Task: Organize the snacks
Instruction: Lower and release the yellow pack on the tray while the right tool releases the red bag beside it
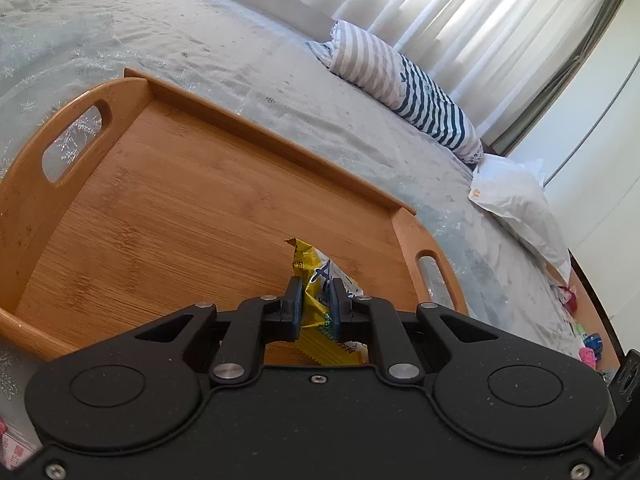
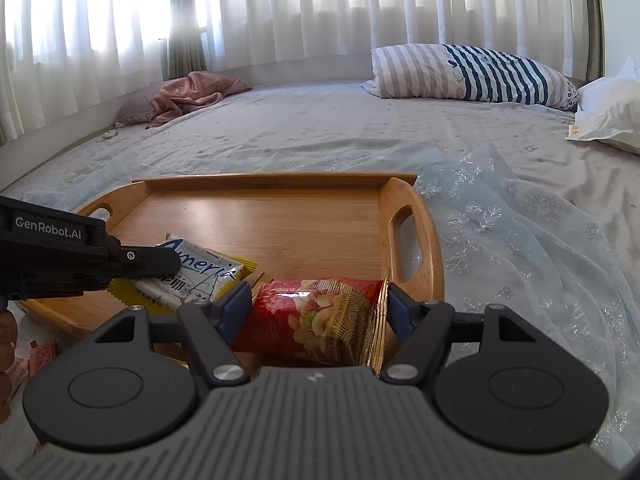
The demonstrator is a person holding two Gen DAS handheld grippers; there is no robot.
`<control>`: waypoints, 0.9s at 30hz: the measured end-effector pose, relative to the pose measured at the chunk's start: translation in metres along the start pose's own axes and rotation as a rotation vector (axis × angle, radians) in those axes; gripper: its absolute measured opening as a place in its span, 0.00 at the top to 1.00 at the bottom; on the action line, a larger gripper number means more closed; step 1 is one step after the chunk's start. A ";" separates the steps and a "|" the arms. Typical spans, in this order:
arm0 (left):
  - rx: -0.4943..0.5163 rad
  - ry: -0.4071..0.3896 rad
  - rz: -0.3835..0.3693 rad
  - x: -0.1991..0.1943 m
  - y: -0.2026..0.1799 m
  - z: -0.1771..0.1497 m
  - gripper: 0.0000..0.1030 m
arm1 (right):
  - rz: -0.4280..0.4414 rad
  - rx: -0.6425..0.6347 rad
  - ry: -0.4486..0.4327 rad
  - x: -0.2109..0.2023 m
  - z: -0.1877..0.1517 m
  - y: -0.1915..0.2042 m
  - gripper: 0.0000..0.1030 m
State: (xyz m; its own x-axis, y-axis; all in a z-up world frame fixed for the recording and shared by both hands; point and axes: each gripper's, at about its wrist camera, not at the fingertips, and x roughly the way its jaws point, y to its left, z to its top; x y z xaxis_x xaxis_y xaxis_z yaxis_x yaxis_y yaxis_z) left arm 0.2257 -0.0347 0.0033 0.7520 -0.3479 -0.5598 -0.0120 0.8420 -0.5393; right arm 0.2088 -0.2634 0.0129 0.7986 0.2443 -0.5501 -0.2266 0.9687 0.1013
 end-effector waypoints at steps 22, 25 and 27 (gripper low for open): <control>0.003 0.023 0.011 0.004 0.003 -0.004 0.82 | 0.032 0.043 -0.019 0.002 -0.002 -0.003 0.19; 0.015 0.019 0.011 0.000 0.001 -0.003 0.66 | 0.030 0.053 -0.027 -0.001 -0.002 -0.003 0.17; 0.030 0.014 0.022 -0.004 -0.001 -0.002 0.56 | 0.026 0.062 -0.033 -0.002 -0.001 -0.004 0.14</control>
State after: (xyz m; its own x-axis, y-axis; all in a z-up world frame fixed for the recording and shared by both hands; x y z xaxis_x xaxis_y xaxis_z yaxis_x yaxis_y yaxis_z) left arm 0.2214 -0.0352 0.0043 0.7428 -0.3343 -0.5801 -0.0090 0.8614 -0.5079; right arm 0.2073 -0.2675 0.0131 0.8112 0.2698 -0.5188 -0.2134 0.9626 0.1668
